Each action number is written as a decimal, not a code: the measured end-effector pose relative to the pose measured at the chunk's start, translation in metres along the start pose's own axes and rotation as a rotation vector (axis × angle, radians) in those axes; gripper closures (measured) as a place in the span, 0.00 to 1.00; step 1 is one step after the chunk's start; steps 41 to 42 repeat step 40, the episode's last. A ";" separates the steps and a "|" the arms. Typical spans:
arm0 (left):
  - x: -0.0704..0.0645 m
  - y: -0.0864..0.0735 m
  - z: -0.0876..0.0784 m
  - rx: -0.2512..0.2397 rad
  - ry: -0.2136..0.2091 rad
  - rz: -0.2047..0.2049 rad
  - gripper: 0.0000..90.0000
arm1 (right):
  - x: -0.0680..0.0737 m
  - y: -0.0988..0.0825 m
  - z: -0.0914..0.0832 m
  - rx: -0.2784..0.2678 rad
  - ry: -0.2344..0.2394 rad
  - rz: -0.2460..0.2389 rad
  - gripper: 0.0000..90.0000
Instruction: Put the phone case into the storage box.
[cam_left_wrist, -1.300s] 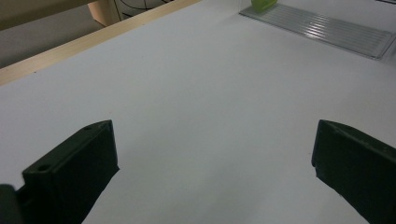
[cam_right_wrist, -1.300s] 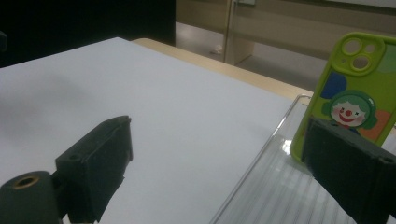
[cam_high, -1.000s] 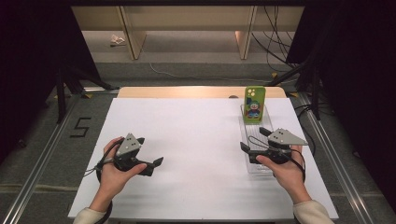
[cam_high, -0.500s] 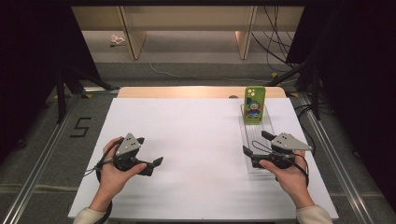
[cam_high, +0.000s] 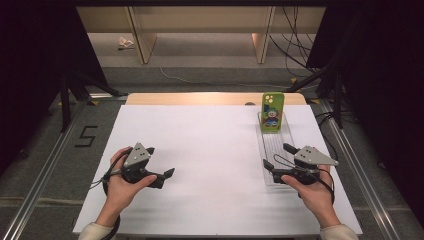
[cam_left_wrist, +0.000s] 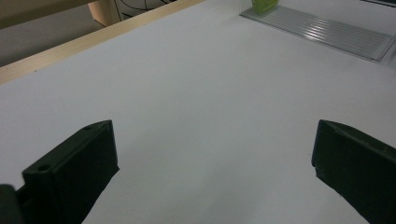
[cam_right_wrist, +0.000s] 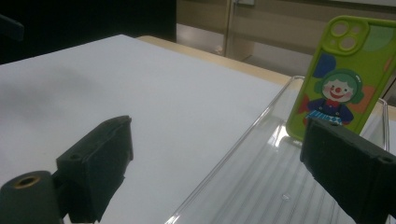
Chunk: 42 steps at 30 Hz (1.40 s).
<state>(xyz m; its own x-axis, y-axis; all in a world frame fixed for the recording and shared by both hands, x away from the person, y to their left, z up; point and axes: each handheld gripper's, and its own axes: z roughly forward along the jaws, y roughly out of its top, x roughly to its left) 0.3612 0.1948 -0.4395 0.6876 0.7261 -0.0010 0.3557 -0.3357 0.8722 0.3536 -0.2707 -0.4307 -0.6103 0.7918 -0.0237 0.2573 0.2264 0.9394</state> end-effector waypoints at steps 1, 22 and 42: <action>0.000 0.000 0.000 0.000 0.000 0.000 0.00 | 0.000 -0.001 0.000 -0.001 0.001 -0.001 0.11; 0.000 -0.001 0.001 0.002 -0.001 -0.001 0.00 | 0.001 -0.005 -0.006 -0.007 0.003 0.004 0.11; 0.001 0.000 0.000 -0.003 0.000 -0.002 0.00 | 0.000 -0.005 -0.007 -0.014 -0.003 0.007 0.11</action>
